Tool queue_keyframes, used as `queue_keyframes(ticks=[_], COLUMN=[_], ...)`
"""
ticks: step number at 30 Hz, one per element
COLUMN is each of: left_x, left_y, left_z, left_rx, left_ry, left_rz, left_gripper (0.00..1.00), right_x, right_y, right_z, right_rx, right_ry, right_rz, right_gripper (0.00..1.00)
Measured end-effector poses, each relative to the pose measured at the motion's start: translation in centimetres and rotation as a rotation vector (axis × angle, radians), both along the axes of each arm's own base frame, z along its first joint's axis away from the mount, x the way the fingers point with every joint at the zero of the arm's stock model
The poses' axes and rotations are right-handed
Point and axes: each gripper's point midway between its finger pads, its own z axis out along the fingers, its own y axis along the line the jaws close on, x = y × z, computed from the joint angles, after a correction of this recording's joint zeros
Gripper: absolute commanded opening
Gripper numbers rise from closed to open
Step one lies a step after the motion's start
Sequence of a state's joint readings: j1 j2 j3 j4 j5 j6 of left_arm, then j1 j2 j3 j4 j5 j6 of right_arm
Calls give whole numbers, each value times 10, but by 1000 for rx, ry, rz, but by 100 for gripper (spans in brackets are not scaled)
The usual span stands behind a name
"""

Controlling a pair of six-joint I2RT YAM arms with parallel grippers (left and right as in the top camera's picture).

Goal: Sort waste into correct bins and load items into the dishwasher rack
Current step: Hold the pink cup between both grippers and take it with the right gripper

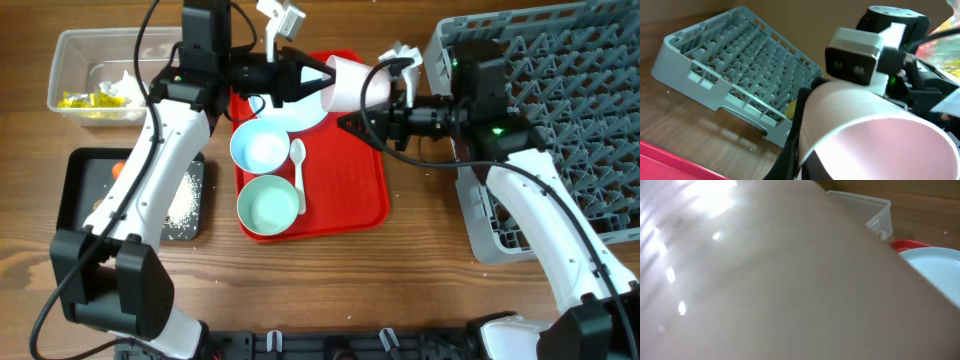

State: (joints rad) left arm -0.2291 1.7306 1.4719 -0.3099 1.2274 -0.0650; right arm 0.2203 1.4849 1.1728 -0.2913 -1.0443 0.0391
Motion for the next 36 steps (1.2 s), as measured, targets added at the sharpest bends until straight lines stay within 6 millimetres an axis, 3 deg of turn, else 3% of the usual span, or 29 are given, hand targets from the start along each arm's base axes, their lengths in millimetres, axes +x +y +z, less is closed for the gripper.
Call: queue_keyframes(ticks=[4,11,16,17,21,26,29,32,36], left_x=[0,-3,-3,-3,-6,-12,-20,-29,-41], left_y=[-1,-3,-3,-3,-3,-4,-5,-12,-27], left_z=[0,2,2,2,3,7,12,15,16], left_rx=[-1,-8,-10,-10,-18,-39,-66,-82,-86], left_ry=[-4,-3,-6,-6,-4,0,8,11,3], left_rz=[-2,-18,-19,-20,-32,-67,-112,-157,-204], left_gripper=[4,4,4,4,4,4,4,4,4], right_x=[6,-2,13,17,13,-6,-19,-19,-18], right_y=[-23,-13,-57,-72,-98,-92,-66,-47,-39], right_z=[8,9,10,12,25,48,52,54,62], right_rx=[48,53,78,90,151,232,245,224,229], right_ry=[4,-5,7,3,-72,-228,-264,-289,-300], right_rz=[-8,34,-48,-73,-44,114,213,234,248], right_gripper=[68,70,72,75,89,96,99,99,84])
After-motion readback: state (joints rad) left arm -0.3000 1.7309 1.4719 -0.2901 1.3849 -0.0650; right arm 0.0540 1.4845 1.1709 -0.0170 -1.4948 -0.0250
